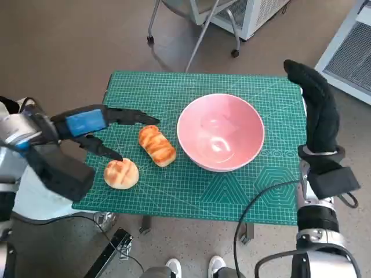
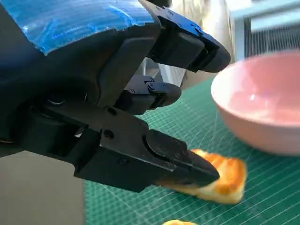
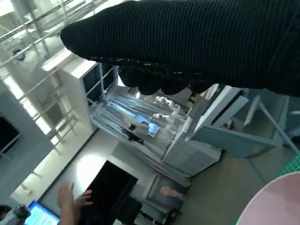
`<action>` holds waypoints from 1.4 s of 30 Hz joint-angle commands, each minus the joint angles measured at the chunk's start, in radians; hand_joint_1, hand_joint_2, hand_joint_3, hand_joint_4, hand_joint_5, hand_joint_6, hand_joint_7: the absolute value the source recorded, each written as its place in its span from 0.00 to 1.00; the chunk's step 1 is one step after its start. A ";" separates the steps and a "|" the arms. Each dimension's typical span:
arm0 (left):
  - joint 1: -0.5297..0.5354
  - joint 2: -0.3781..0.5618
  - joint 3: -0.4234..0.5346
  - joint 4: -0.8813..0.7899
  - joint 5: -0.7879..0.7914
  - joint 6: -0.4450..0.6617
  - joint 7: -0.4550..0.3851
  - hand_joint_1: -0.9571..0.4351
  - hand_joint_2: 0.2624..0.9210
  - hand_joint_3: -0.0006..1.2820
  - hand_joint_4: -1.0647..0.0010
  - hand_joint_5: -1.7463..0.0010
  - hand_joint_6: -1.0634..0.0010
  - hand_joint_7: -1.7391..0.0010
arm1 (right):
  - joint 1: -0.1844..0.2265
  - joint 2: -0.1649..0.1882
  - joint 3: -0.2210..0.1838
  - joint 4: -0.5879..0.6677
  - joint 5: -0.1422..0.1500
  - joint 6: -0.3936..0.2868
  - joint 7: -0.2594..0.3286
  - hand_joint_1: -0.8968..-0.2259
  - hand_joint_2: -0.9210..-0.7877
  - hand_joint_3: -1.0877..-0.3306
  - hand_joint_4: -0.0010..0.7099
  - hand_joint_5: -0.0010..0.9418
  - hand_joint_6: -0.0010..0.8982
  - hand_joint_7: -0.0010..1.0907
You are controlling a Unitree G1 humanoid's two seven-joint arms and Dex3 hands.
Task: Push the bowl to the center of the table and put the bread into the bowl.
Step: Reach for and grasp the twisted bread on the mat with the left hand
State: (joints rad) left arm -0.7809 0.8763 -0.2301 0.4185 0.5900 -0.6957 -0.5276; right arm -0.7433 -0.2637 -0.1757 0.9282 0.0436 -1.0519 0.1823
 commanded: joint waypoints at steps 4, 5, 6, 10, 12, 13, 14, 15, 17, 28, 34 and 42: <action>-0.070 -0.030 -0.075 0.086 0.137 -0.053 0.121 0.64 0.73 0.00 0.72 1.00 0.62 0.92 | 0.036 0.003 0.007 0.000 0.019 0.007 0.022 0.46 0.00 0.49 0.48 0.02 0.12 0.66; -0.077 -0.033 -0.084 0.095 0.151 -0.057 0.133 0.63 0.73 0.00 0.72 1.00 0.61 0.92 | 0.037 0.003 0.007 0.000 0.020 0.007 0.022 0.46 0.00 0.49 0.48 0.01 0.12 0.66; -0.085 -0.039 -0.094 0.106 0.168 -0.059 0.147 0.63 0.74 0.00 0.71 1.00 0.61 0.92 | 0.039 0.003 0.008 0.000 0.021 0.008 0.023 0.45 0.00 0.49 0.48 0.01 0.12 0.67; -0.117 -0.060 -0.141 0.140 0.241 -0.059 0.195 0.63 0.76 0.01 0.70 0.99 0.60 0.93 | 0.048 0.004 0.008 -0.003 0.025 0.012 0.025 0.45 0.00 0.49 0.48 0.01 0.12 0.67; -0.131 -0.068 -0.161 0.154 0.272 -0.058 0.216 0.63 0.76 0.01 0.70 0.99 0.59 0.93 | 0.052 0.004 0.009 -0.004 0.027 0.014 0.025 0.45 0.00 0.49 0.47 0.01 0.12 0.67; -0.137 -0.070 -0.168 0.159 0.285 -0.057 0.224 0.63 0.76 0.01 0.69 0.99 0.59 0.93 | 0.053 0.004 0.009 -0.004 0.028 0.015 0.026 0.45 0.00 0.49 0.47 0.01 0.12 0.67; -0.144 -0.074 -0.178 0.165 0.300 -0.055 0.234 0.62 0.77 0.01 0.69 0.99 0.59 0.93 | 0.055 0.004 0.010 -0.005 0.029 0.016 0.026 0.45 0.00 0.49 0.47 0.01 0.12 0.67; -0.149 -0.076 -0.185 0.171 0.310 -0.054 0.241 0.62 0.77 0.01 0.69 0.99 0.59 0.94 | 0.056 0.005 0.010 -0.006 0.029 0.017 0.025 0.46 0.00 0.49 0.47 0.01 0.12 0.67; -0.164 -0.086 -0.207 0.188 0.342 -0.046 0.262 0.62 0.77 0.01 0.69 0.99 0.58 0.94 | 0.060 0.005 0.011 -0.010 0.028 0.019 0.023 0.46 0.00 0.49 0.47 0.01 0.12 0.67; -0.215 -0.125 -0.305 0.279 0.449 -0.030 0.345 0.61 0.80 0.01 0.66 0.99 0.54 0.94 | 0.082 0.005 0.012 -0.033 0.023 0.031 0.007 0.48 0.00 0.48 0.46 0.00 0.11 0.68; -0.245 -0.154 -0.353 0.336 0.486 -0.020 0.378 0.61 0.81 0.01 0.65 0.99 0.53 0.95 | 0.092 0.005 0.013 -0.047 0.012 0.039 -0.008 0.49 0.00 0.48 0.46 0.01 0.11 0.68; -0.274 -0.208 -0.419 0.430 0.533 0.013 0.434 0.61 0.82 0.01 0.60 0.98 0.49 0.95 | 0.112 0.011 0.020 -0.071 0.001 0.045 -0.031 0.49 0.00 0.48 0.47 0.01 0.11 0.68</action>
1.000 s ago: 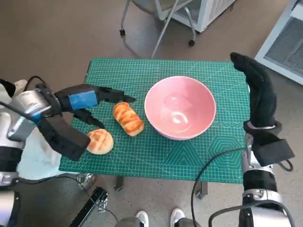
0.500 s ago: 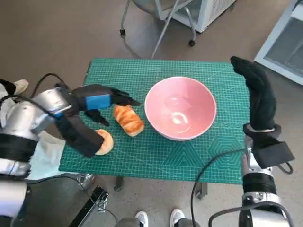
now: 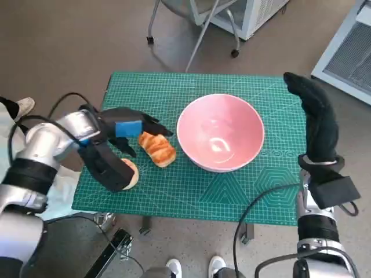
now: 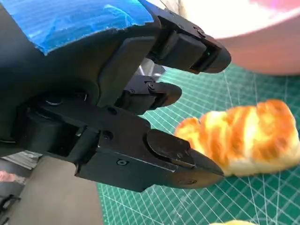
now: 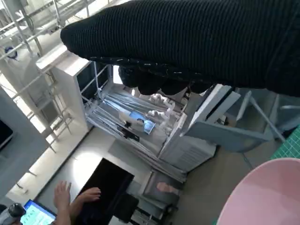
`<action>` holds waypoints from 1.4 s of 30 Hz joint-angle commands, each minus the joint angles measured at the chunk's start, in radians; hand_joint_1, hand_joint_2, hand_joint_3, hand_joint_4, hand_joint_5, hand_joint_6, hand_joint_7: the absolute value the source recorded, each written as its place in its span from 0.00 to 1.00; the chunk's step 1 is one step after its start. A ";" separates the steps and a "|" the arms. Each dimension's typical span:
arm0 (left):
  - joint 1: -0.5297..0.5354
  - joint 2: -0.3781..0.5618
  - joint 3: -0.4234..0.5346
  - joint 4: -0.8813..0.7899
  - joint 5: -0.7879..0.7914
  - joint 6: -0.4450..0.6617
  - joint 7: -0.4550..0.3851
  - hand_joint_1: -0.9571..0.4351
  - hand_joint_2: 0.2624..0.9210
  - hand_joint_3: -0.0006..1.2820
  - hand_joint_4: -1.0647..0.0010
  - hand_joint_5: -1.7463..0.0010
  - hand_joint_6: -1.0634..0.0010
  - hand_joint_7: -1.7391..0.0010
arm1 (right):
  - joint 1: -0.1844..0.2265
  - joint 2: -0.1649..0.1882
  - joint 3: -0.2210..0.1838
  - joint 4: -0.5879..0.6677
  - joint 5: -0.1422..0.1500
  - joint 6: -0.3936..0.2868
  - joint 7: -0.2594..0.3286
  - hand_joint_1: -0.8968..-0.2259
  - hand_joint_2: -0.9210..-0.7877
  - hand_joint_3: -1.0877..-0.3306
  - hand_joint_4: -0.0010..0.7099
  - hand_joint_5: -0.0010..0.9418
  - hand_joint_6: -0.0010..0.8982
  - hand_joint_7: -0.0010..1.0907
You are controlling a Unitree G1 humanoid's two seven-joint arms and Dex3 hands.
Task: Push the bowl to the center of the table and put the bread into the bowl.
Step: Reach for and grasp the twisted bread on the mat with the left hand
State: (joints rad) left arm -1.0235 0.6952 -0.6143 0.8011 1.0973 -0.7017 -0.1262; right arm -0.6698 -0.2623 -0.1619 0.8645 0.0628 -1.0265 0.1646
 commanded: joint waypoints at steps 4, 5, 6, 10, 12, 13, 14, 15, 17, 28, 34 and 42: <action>-0.044 -0.052 -0.073 0.093 0.050 0.044 0.058 0.61 0.83 0.01 0.55 0.97 0.44 0.94 | 0.048 0.011 0.008 -0.021 -0.025 0.024 -0.023 0.49 0.00 0.48 0.47 0.01 0.11 0.68; -0.047 -0.060 -0.083 0.108 0.058 0.051 0.065 0.61 0.83 0.01 0.54 0.97 0.43 0.94 | 0.051 0.010 0.008 -0.023 -0.027 0.024 -0.025 0.49 0.00 0.48 0.47 0.01 0.11 0.68; -0.050 -0.065 -0.091 0.119 0.063 0.056 0.071 0.61 0.83 0.01 0.52 0.97 0.42 0.94 | 0.053 0.010 0.008 -0.025 -0.028 0.025 -0.027 0.48 0.00 0.48 0.47 0.01 0.11 0.68; -0.064 -0.088 -0.135 0.175 0.094 0.079 0.112 0.65 0.88 0.01 0.46 0.97 0.36 0.94 | 0.058 0.008 0.007 -0.029 -0.029 0.027 -0.032 0.49 0.00 0.48 0.47 0.01 0.10 0.68; -0.070 -0.101 -0.155 0.204 0.109 0.090 0.137 0.67 0.92 0.02 0.43 0.97 0.34 0.93 | 0.061 0.008 0.007 -0.034 -0.028 0.029 -0.032 0.49 0.00 0.47 0.47 0.01 0.10 0.68; -0.072 -0.108 -0.167 0.220 0.116 0.096 0.153 0.68 0.95 0.02 0.42 0.97 0.32 0.93 | 0.062 0.008 0.007 -0.035 -0.027 0.029 -0.032 0.50 0.00 0.47 0.47 0.01 0.10 0.68; -0.075 -0.114 -0.177 0.234 0.120 0.100 0.166 0.70 0.97 0.05 0.40 0.97 0.30 0.93 | 0.063 0.008 0.006 -0.036 -0.027 0.030 -0.033 0.50 0.00 0.47 0.47 0.01 0.10 0.68; -0.077 -0.121 -0.188 0.249 0.126 0.107 0.182 0.71 0.97 0.05 0.39 0.97 0.30 0.93 | 0.064 0.008 0.006 -0.036 -0.025 0.030 -0.032 0.50 0.00 0.47 0.47 0.01 0.10 0.68; -0.080 -0.135 -0.208 0.277 0.135 0.116 0.212 0.72 0.99 0.09 0.36 0.97 0.28 0.93 | 0.065 0.010 0.006 -0.036 -0.023 0.031 -0.031 0.50 0.00 0.47 0.47 0.01 0.10 0.68; -0.082 -0.208 -0.285 0.401 0.136 0.185 0.301 0.69 0.96 0.19 0.49 0.35 0.50 0.24 | 0.072 0.016 0.005 -0.043 -0.007 0.030 -0.024 0.48 0.00 0.47 0.47 0.00 0.11 0.68; -0.095 -0.194 -0.281 0.416 0.102 0.181 0.313 0.69 0.98 0.13 0.51 0.24 0.41 0.33 | 0.079 0.012 0.003 -0.049 -0.014 0.030 -0.032 0.49 0.00 0.47 0.47 0.00 0.11 0.68; -0.132 -0.155 -0.231 0.415 0.020 0.158 0.257 0.69 1.00 0.10 0.46 0.32 0.43 0.26 | 0.082 0.008 0.001 -0.053 -0.031 0.034 -0.051 0.50 0.00 0.47 0.47 0.00 0.11 0.68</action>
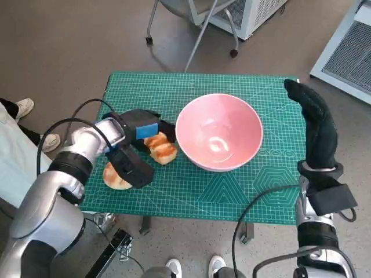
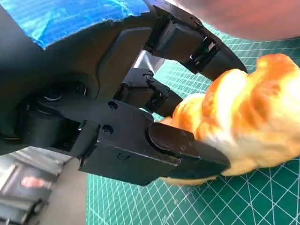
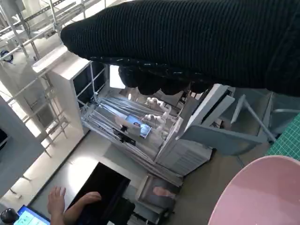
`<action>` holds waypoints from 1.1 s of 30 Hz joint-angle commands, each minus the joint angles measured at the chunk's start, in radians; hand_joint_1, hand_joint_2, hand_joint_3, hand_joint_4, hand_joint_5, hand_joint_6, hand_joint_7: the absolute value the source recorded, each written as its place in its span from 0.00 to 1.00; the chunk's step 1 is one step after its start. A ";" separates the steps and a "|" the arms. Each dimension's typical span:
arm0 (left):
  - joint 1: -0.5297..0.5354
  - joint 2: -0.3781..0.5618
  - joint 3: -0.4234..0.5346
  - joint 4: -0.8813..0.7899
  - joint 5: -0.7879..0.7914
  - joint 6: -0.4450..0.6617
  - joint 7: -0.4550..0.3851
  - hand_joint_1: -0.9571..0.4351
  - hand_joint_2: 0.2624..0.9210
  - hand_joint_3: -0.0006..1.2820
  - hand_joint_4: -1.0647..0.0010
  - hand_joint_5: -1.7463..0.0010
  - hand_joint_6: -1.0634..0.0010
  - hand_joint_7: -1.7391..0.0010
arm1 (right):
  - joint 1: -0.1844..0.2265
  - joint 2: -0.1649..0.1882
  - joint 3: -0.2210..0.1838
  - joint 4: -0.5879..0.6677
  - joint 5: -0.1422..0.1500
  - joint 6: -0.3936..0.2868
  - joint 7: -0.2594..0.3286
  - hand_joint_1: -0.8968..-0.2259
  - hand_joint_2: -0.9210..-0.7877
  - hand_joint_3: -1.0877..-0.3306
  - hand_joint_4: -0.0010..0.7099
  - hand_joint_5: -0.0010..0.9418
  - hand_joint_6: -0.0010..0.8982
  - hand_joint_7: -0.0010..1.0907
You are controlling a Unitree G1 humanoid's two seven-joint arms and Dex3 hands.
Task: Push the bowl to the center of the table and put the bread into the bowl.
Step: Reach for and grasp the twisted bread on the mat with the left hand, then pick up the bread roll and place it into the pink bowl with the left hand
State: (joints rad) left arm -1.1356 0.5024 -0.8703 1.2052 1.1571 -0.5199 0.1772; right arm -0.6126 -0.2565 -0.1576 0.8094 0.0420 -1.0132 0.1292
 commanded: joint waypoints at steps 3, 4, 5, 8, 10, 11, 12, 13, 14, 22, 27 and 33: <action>-0.037 0.062 0.054 0.002 -0.075 -0.032 -0.071 0.69 1.00 0.10 0.46 0.33 0.43 0.25 | 0.025 0.004 -0.001 0.003 -0.011 0.023 -0.018 0.48 0.00 0.47 0.47 0.00 0.11 0.68; -0.045 0.071 0.068 -0.001 -0.090 -0.034 -0.083 0.69 1.00 0.10 0.46 0.33 0.43 0.25 | 0.024 0.005 -0.001 0.004 -0.010 0.024 -0.018 0.48 0.00 0.47 0.47 0.00 0.11 0.68; -0.050 0.077 0.077 -0.004 -0.101 -0.035 -0.092 0.69 1.00 0.10 0.46 0.33 0.43 0.25 | 0.023 0.005 -0.001 0.005 -0.010 0.025 -0.018 0.47 0.00 0.47 0.47 0.00 0.11 0.68; -0.069 0.105 0.119 -0.019 -0.145 -0.038 -0.130 0.69 1.00 0.10 0.45 0.31 0.43 0.28 | 0.019 0.007 0.000 0.012 -0.005 0.025 -0.012 0.47 0.00 0.47 0.47 0.00 0.11 0.68; -0.080 0.124 0.145 -0.032 -0.169 -0.037 -0.150 0.69 1.00 0.10 0.45 0.28 0.43 0.31 | 0.017 0.007 0.001 0.013 -0.002 0.026 -0.008 0.46 0.00 0.47 0.47 0.00 0.11 0.68; -0.085 0.132 0.155 -0.038 -0.178 -0.037 -0.156 0.69 1.00 0.09 0.45 0.27 0.43 0.32 | 0.017 0.007 0.002 0.013 -0.001 0.027 -0.007 0.46 0.00 0.47 0.47 0.00 0.11 0.69; -0.091 0.144 0.168 -0.046 -0.189 -0.037 -0.161 0.69 1.00 0.09 0.45 0.26 0.42 0.33 | 0.016 0.008 0.002 0.012 0.001 0.028 -0.005 0.46 0.00 0.47 0.47 0.00 0.11 0.69; -0.094 0.152 0.178 -0.052 -0.197 -0.036 -0.166 0.69 1.00 0.09 0.45 0.26 0.42 0.33 | 0.016 0.008 0.003 0.011 0.002 0.029 -0.003 0.46 0.00 0.47 0.47 0.00 0.11 0.69; -0.100 0.162 0.195 -0.061 -0.211 -0.034 -0.175 0.69 1.00 0.09 0.45 0.25 0.42 0.34 | 0.015 0.009 0.003 0.012 0.006 0.029 0.000 0.46 0.00 0.47 0.47 0.00 0.11 0.69; -0.123 0.225 0.304 -0.154 -0.292 -0.004 -0.242 0.69 1.00 0.10 0.47 0.26 0.43 0.32 | 0.008 0.009 0.005 0.020 0.015 0.026 0.012 0.48 0.00 0.47 0.47 0.00 0.11 0.69; -0.129 0.256 0.356 -0.228 -0.320 0.001 -0.249 0.69 1.00 0.10 0.48 0.29 0.41 0.30 | 0.006 0.007 0.006 0.022 0.014 0.026 0.015 0.49 0.00 0.47 0.47 0.00 0.11 0.69; -0.124 0.254 0.425 -0.323 -0.389 -0.021 -0.281 0.69 1.00 0.10 0.49 0.30 0.40 0.28 | 0.000 0.001 0.005 0.028 0.016 0.026 0.024 0.49 0.00 0.46 0.47 0.00 0.11 0.69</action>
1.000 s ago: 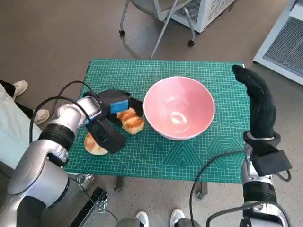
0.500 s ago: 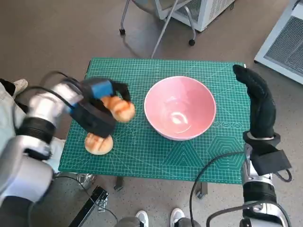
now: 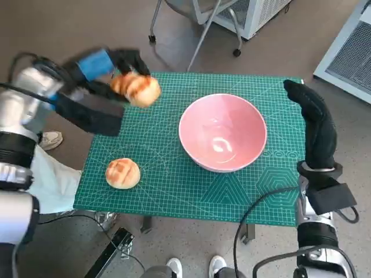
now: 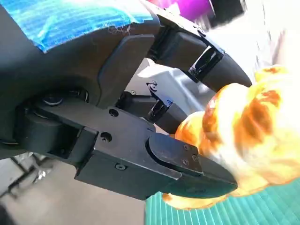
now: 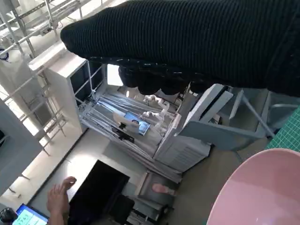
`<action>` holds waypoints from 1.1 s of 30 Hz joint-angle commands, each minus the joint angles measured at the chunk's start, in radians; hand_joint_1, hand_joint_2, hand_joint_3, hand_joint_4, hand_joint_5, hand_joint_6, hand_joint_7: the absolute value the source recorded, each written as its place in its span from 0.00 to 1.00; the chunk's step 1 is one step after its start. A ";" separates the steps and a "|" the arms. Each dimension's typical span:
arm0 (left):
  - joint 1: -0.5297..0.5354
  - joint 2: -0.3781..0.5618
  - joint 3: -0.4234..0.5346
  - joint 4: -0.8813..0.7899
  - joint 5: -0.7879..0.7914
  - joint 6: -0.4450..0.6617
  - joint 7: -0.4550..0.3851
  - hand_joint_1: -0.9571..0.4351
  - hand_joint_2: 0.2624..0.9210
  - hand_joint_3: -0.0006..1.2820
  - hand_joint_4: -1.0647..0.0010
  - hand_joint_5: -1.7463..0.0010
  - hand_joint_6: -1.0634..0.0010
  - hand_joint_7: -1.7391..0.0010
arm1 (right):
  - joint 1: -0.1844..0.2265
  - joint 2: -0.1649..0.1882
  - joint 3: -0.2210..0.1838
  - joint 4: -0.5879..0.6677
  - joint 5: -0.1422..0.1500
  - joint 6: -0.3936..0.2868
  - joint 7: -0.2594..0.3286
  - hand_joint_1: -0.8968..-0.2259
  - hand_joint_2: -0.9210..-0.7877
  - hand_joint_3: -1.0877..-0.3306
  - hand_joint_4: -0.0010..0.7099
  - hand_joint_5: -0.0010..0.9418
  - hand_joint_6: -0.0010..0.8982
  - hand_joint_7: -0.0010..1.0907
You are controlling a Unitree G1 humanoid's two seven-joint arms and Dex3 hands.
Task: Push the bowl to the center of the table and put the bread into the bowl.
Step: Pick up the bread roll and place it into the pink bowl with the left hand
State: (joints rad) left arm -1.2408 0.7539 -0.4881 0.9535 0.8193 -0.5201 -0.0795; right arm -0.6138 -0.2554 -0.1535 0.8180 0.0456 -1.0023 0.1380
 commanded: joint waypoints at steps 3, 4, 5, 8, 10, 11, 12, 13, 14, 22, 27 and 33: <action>-0.011 -0.010 0.066 -0.125 -0.084 -0.047 -0.038 0.69 1.00 0.10 0.49 0.31 0.40 0.28 | -0.003 -0.001 0.000 0.023 0.016 0.014 0.022 0.48 0.00 0.47 0.47 0.00 0.10 0.69; -0.008 -0.015 0.071 -0.138 -0.090 -0.053 -0.041 0.69 1.00 0.10 0.49 0.30 0.40 0.28 | -0.005 -0.002 -0.001 0.025 0.017 0.014 0.024 0.48 0.00 0.47 0.47 0.00 0.10 0.69; -0.006 -0.022 0.071 -0.152 -0.090 -0.065 -0.033 0.69 1.00 0.10 0.49 0.30 0.40 0.28 | -0.006 -0.002 0.000 0.025 0.017 0.013 0.025 0.47 0.00 0.47 0.47 0.00 0.10 0.69; 0.000 -0.042 0.070 -0.189 -0.083 -0.090 -0.015 0.69 1.00 0.09 0.48 0.30 0.39 0.30 | -0.010 -0.004 0.001 0.027 0.016 0.012 0.026 0.48 0.00 0.47 0.47 0.00 0.09 0.69; 0.003 -0.061 0.063 -0.213 -0.071 -0.095 -0.007 0.69 1.00 0.08 0.47 0.30 0.38 0.31 | -0.011 -0.005 0.001 0.026 0.016 0.013 0.027 0.48 0.00 0.46 0.47 0.00 0.09 0.69; 0.001 -0.075 0.054 -0.221 -0.059 -0.093 -0.002 0.69 1.00 0.08 0.46 0.31 0.37 0.31 | -0.011 -0.005 0.002 0.025 0.017 0.013 0.028 0.48 0.00 0.46 0.47 0.00 0.09 0.69; 0.000 -0.085 0.049 -0.226 -0.049 -0.092 0.002 0.69 1.00 0.08 0.46 0.31 0.37 0.31 | -0.011 -0.005 0.001 0.024 0.018 0.013 0.030 0.48 0.00 0.46 0.47 0.00 0.09 0.69; -0.003 -0.099 0.039 -0.227 -0.038 -0.092 0.006 0.69 1.00 0.08 0.45 0.31 0.37 0.32 | -0.011 -0.006 0.002 0.023 0.019 0.013 0.031 0.48 0.00 0.46 0.47 0.00 0.09 0.69; -0.006 -0.109 0.033 -0.228 -0.030 -0.091 0.009 0.69 1.00 0.07 0.45 0.32 0.36 0.32 | -0.011 -0.006 0.002 0.022 0.019 0.012 0.032 0.48 0.00 0.46 0.47 0.00 0.09 0.69; -0.037 -0.225 -0.029 -0.125 0.018 -0.120 0.053 0.69 1.00 0.07 0.46 0.30 0.36 0.33 | -0.008 -0.006 0.000 0.016 0.023 0.008 0.037 0.47 0.00 0.46 0.47 0.00 0.09 0.69; -0.063 -0.305 -0.088 -0.039 0.078 -0.124 0.119 0.69 1.00 0.09 0.48 0.29 0.38 0.31 | -0.001 -0.006 0.000 0.005 0.040 0.007 0.051 0.48 0.00 0.46 0.47 0.00 0.09 0.69; -0.078 -0.364 -0.129 0.030 0.106 -0.117 0.148 0.69 1.00 0.10 0.50 0.30 0.40 0.28 | 0.009 -0.007 0.000 -0.015 0.036 0.005 0.048 0.48 0.00 0.46 0.47 0.00 0.09 0.69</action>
State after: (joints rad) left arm -1.2762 0.4047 -0.6002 0.9569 0.9057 -0.6382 0.0405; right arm -0.6271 -0.2624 -0.1535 0.8093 0.0778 -1.0030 0.1785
